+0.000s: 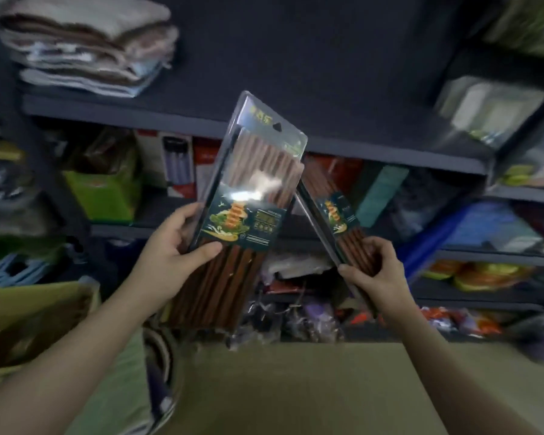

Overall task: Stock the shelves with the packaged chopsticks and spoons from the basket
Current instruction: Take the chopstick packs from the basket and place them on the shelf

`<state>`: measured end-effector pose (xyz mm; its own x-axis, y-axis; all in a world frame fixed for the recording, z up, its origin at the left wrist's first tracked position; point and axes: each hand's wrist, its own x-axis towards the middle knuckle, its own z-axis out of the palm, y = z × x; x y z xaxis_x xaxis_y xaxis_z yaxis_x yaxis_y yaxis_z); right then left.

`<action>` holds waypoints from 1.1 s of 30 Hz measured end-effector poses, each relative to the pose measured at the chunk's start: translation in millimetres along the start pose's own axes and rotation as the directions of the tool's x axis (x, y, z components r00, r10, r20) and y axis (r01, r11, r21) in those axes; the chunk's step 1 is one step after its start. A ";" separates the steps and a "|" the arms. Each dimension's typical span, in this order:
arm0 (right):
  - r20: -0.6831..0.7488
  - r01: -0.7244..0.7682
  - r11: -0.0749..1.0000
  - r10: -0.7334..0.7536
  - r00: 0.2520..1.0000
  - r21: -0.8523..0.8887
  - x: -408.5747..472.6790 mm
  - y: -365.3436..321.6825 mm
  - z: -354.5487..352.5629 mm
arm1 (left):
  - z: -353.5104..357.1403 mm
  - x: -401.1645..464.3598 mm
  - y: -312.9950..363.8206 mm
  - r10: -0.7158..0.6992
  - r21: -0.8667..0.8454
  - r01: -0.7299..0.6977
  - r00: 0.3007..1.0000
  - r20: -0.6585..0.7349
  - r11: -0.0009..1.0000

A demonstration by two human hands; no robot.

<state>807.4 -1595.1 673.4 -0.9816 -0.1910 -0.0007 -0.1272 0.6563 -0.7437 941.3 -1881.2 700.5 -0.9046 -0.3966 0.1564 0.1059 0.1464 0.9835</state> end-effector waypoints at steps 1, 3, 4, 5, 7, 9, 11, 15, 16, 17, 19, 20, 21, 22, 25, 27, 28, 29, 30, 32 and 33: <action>-0.049 -0.012 0.999 0.013 0.999 0.035 8.9 -2.5 -21.7 | 16.4 12.1 7.4 0.004 -0.046 -0.003 1.000 0.007 0.999; -0.231 -0.021 0.989 0.055 0.971 0.148 31.5 -4.1 -59.4 | 48.4 35.8 23.8 0.020 -0.109 -0.018 1.000 0.012 0.994; -0.323 0.003 0.983 0.058 0.944 0.185 43.9 -4.6 -72.9 | 65.4 48.7 30.6 0.030 -0.117 -0.029 0.999 0.013 0.993; -0.352 0.023 0.984 0.042 0.935 0.179 54.8 -8.2 -78.8 | 81.6 61.1 34.8 0.037 -0.134 -0.034 0.999 0.013 0.990; -0.253 -0.007 0.987 0.048 0.966 0.158 66.1 -14.0 -66.7 | 110.9 81.8 39.9 0.022 -0.184 -0.017 0.999 0.023 0.983; -0.145 -0.017 0.977 0.049 0.988 0.212 79.8 -13.6 -48.7 | 133.2 102.1 41.1 0.009 -0.210 -0.006 1.000 0.014 0.978; -0.110 -0.030 0.962 0.062 0.992 0.271 93.1 -11.8 -46.8 | 142.3 118.1 37.4 0.009 -0.204 -0.004 1.000 0.021 0.979; -0.029 0.008 0.964 0.000 1.000 0.265 115.7 -6.7 -61.3 | 143.0 137.8 35.8 0.074 -0.114 -0.062 0.992 0.107 0.992; 0.009 0.005 0.970 -0.007 1.000 0.243 117.2 -3.5 -60.9 | 141.1 136.4 32.4 0.078 -0.099 -0.066 0.989 0.124 0.993; 0.042 -0.004 0.976 -0.005 0.999 0.217 116.7 2.6 -58.9 | 138.4 131.5 26.8 0.075 -0.078 -0.064 0.987 0.144 0.995; 0.111 -0.046 0.982 0.025 0.993 0.185 108.9 20.1 -53.3 | 131.9 112.1 8.4 0.048 0.014 -0.051 0.983 0.179 0.999; 0.150 -0.079 0.981 0.052 0.987 0.177 103.1 31.7 -48.7 | 129.0 99.1 -3.1 0.028 0.070 -0.042 0.981 0.193 0.997; 0.185 -0.115 0.980 0.084 0.979 0.163 95.6 45.3 -42.7 | 126.9 85.1 -16.2 -0.002 0.123 -0.025 0.978 0.211 0.992; 0.210 -0.150 0.979 0.118 0.971 0.142 87.0 61.5 -34.6 | 125.9 70.6 -32.2 -0.039 0.167 0.000 0.971 0.234 0.986; 0.259 -0.252 0.967 0.234 0.937 0.038 59.9 117.9 -1.8 | 132.3 28.7 -83.4 -0.190 0.242 0.119 0.936 0.295 0.963; 0.324 -0.305 0.951 0.301 0.897 -0.039 41.9 153.8 19.8 | 137.9 6.8 -116.8 -0.287 0.274 0.205 0.908 0.304 0.940; 0.340 -0.327 0.942 0.334 0.879 -0.078 32.0 171.2 30.1 | 138.9 -1.8 -135.3 -0.335 0.291 0.248 0.892 0.303 0.924; 0.346 -0.346 0.932 0.362 0.865 -0.110 23.0 188.0 40.8 | 137.8 -9.3 -155.2 -0.386 0.327 0.290 0.878 0.283 0.900; 0.354 -0.358 0.924 0.382 0.854 -0.133 15.2 204.8 52.8 | 136.9 -15.8 -174.5 -0.424 0.359 0.321 0.867 0.262 0.877; 0.376 -0.375 0.907 0.421 0.825 -0.193 1.1 240.2 81.9 | 131.7 -26.9 -218.6 -0.490 0.408 0.374 0.840 0.231 0.833; 0.392 -0.377 0.899 0.436 0.810 -0.221 -5.0 259.5 99.1 | 129.6 -32.1 -241.8 -0.523 0.427 0.401 0.824 0.219 0.810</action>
<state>793.4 -1496.2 414.1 -0.7947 -0.1547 -0.5870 0.2244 0.8236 -0.5209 891.2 -1786.4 446.0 -0.8908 -0.2049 -0.4055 -0.4535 0.3463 0.8212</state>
